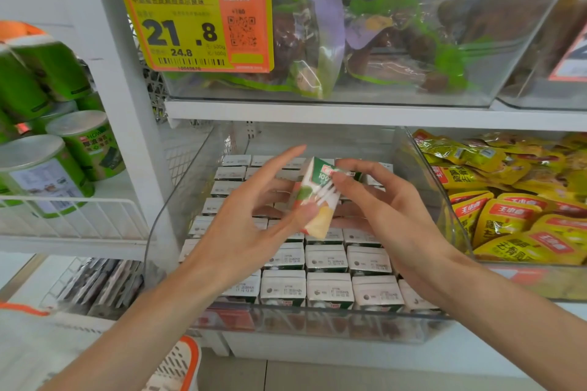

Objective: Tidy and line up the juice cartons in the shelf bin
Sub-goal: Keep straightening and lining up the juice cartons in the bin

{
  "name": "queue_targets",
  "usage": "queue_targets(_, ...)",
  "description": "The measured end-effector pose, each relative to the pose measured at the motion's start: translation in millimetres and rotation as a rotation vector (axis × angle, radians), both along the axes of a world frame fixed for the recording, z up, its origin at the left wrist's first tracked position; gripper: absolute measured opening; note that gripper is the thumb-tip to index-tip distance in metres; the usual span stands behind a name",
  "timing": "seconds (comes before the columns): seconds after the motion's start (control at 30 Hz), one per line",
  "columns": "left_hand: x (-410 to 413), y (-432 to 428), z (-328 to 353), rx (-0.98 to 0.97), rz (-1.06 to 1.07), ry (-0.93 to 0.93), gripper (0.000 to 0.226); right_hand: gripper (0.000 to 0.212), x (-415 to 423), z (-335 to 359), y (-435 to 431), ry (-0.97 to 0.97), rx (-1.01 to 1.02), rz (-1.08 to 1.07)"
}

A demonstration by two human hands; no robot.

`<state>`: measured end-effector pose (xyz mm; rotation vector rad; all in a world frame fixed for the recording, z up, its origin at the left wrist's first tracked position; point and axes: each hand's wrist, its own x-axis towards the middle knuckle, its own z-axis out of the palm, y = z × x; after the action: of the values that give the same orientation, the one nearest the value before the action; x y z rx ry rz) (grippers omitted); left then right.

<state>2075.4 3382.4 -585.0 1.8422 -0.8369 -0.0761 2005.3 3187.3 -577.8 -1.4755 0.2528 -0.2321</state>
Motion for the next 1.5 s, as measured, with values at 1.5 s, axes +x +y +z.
queue_targets(1.5, 10, -1, -13, 0.102, 0.066, -0.012, 0.068, 0.049, -1, 9, 5, 0.100, 0.049, 0.188)
